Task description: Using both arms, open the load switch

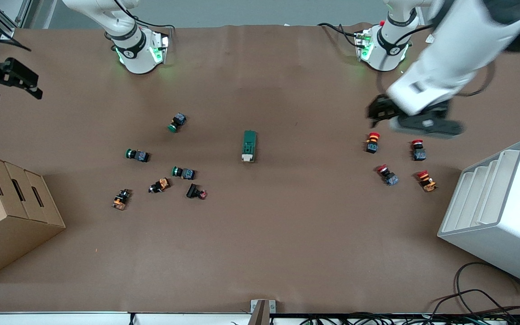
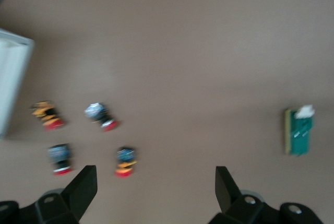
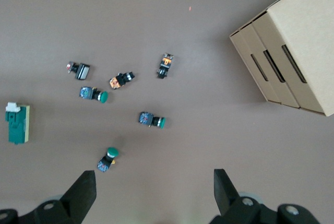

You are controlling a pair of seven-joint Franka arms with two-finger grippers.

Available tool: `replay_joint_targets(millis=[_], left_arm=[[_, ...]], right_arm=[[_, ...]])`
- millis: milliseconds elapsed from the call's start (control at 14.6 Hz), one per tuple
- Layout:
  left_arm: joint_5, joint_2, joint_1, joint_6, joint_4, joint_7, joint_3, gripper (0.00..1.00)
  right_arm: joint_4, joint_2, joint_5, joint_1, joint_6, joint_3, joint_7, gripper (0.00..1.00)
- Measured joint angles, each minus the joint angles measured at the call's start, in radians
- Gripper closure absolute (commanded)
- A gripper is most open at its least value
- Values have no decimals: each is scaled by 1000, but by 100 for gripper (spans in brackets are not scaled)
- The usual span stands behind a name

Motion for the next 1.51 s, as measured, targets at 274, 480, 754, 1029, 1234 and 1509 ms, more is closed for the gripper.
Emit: replay_joint_targets(millis=[274, 480, 754, 1029, 1234, 1509], left_arm=[[60, 95, -97, 221, -91, -349, -96, 0], [218, 187, -259, 290, -118, -679, -99, 0], [598, 390, -476, 319, -126, -1186, -100, 0], [918, 568, -634, 372, -122, -1618, -110, 5], [1130, 636, -736, 359, -128, -1842, -104, 4], [1438, 683, -816, 222, -156, -2012, -93, 1]], right_arm=[[0, 26, 0, -1, 61, -2, 19, 0], [-1, 46, 1, 12, 63, 4, 167, 0], [-3, 78, 1, 101, 61, 14, 493, 0], [-4, 125, 3, 195, 60, 19, 833, 0], [-5, 163, 5, 256, 50, 20, 1035, 0], [8, 253, 88, 299, 58, 20, 1268, 0]])
